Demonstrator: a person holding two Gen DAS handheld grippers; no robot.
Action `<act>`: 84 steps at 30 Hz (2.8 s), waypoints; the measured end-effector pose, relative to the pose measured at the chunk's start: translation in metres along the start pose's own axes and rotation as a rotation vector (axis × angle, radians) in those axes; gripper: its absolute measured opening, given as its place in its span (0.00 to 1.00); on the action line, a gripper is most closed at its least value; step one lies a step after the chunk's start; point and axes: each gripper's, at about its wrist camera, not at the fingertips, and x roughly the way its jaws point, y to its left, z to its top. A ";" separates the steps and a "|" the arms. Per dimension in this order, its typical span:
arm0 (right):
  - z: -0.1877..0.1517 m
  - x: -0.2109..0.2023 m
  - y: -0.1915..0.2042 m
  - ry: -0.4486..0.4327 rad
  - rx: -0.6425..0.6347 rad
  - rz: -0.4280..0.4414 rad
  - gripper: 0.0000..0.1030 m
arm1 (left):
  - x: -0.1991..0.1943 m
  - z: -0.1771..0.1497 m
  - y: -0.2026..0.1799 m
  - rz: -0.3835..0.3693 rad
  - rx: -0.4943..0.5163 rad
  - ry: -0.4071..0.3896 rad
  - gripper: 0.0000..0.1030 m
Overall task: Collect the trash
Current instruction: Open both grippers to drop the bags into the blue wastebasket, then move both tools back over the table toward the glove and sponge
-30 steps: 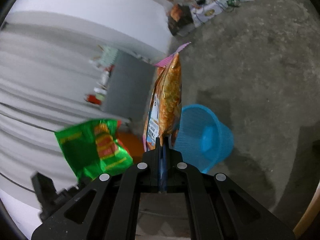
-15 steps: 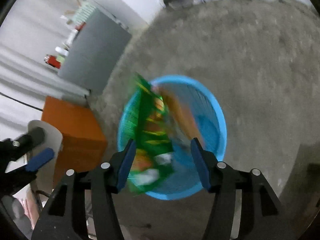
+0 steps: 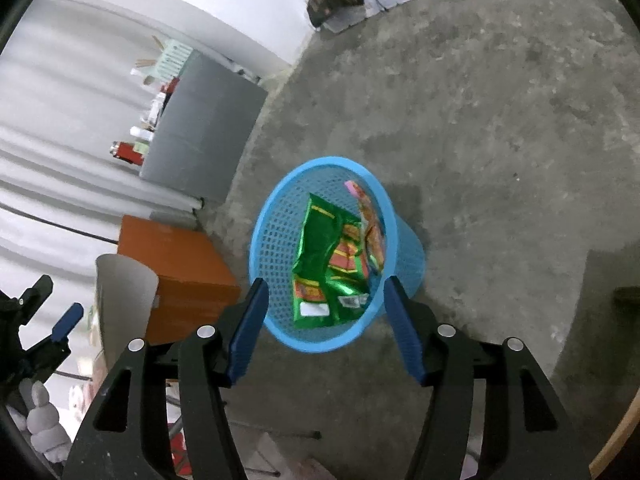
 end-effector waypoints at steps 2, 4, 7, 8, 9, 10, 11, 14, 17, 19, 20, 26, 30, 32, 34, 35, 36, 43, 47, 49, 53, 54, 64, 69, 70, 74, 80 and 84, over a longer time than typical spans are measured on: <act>-0.010 -0.013 0.009 -0.015 -0.024 0.005 0.57 | -0.025 -0.008 -0.004 -0.022 0.026 -0.031 0.63; -0.018 -0.026 0.018 -0.031 -0.064 -0.002 0.57 | -0.048 -0.016 -0.006 -0.037 0.049 -0.062 0.63; -0.031 -0.047 0.036 -0.059 -0.129 -0.025 0.58 | -0.081 -0.029 -0.007 -0.049 0.080 -0.114 0.63; -0.035 -0.053 0.042 -0.069 -0.155 -0.030 0.59 | -0.091 -0.035 -0.006 -0.052 0.090 -0.131 0.64; -0.040 -0.063 0.051 -0.088 -0.192 -0.049 0.59 | -0.104 -0.041 -0.006 -0.058 0.102 -0.153 0.64; -0.044 -0.068 0.057 -0.100 -0.221 -0.058 0.60 | -0.112 -0.046 -0.005 -0.061 0.112 -0.163 0.64; -0.048 -0.075 0.066 -0.114 -0.258 -0.062 0.62 | -0.120 -0.050 -0.005 -0.056 0.118 -0.173 0.64; -0.059 -0.091 0.089 -0.158 -0.359 -0.090 0.68 | -0.146 -0.066 -0.001 -0.042 0.131 -0.208 0.64; -0.072 -0.107 0.116 -0.214 -0.467 -0.120 0.75 | -0.169 -0.084 0.007 -0.054 0.134 -0.238 0.71; -0.081 -0.117 0.134 -0.264 -0.542 -0.140 0.81 | -0.188 -0.098 0.020 -0.060 0.116 -0.264 0.77; -0.086 -0.120 0.140 -0.284 -0.570 -0.148 0.82 | -0.196 -0.105 0.026 -0.059 0.104 -0.277 0.78; -0.115 -0.140 0.179 -0.361 -0.741 -0.165 0.86 | -0.241 -0.146 0.069 -0.014 0.012 -0.337 0.82; -0.136 -0.147 0.198 -0.383 -0.817 -0.145 0.88 | -0.268 -0.169 0.103 0.012 -0.072 -0.380 0.84; -0.147 -0.150 0.211 -0.386 -0.862 -0.119 0.88 | -0.282 -0.180 0.120 0.028 -0.113 -0.401 0.84; -0.157 -0.152 0.224 -0.382 -0.901 -0.082 0.88 | -0.297 -0.190 0.134 0.052 -0.153 -0.432 0.86; -0.162 -0.153 0.229 -0.379 -0.912 -0.068 0.88 | -0.305 -0.195 0.141 0.068 -0.173 -0.454 0.88; -0.166 -0.155 0.235 -0.368 -0.925 -0.047 0.88 | -0.311 -0.199 0.144 0.077 -0.185 -0.467 0.89; -0.187 -0.152 0.264 -0.237 -0.937 0.086 0.88 | -0.367 -0.245 0.179 0.214 -0.276 -0.599 0.94; -0.205 -0.139 0.285 -0.132 -0.938 0.160 0.88 | -0.385 -0.270 0.199 0.269 -0.313 -0.633 0.94; -0.210 -0.132 0.294 -0.086 -0.937 0.185 0.88 | -0.390 -0.281 0.207 0.285 -0.334 -0.642 0.94; -0.219 -0.121 0.308 -0.014 -0.925 0.230 0.88 | -0.392 -0.297 0.221 0.288 -0.362 -0.640 0.94; -0.221 -0.118 0.310 0.005 -0.918 0.240 0.88 | -0.391 -0.298 0.224 0.282 -0.367 -0.635 0.94; -0.233 -0.089 0.326 0.154 -0.878 0.280 0.86 | -0.359 -0.299 0.228 0.247 -0.372 -0.553 0.94; -0.231 -0.078 0.335 0.204 -0.843 0.306 0.84 | -0.357 -0.279 0.216 0.299 -0.269 -0.575 0.94; -0.231 -0.076 0.337 0.214 -0.833 0.314 0.83 | -0.357 -0.273 0.214 0.314 -0.245 -0.582 0.94; -0.227 -0.067 0.344 0.247 -0.800 0.333 0.80 | -0.353 -0.249 0.204 0.382 -0.140 -0.596 0.86; -0.222 -0.053 0.352 0.294 -0.751 0.343 0.78 | -0.321 -0.203 0.188 0.513 0.085 -0.515 0.77; -0.222 -0.047 0.356 0.309 -0.742 0.348 0.78 | -0.284 -0.180 0.197 0.595 0.163 -0.392 0.66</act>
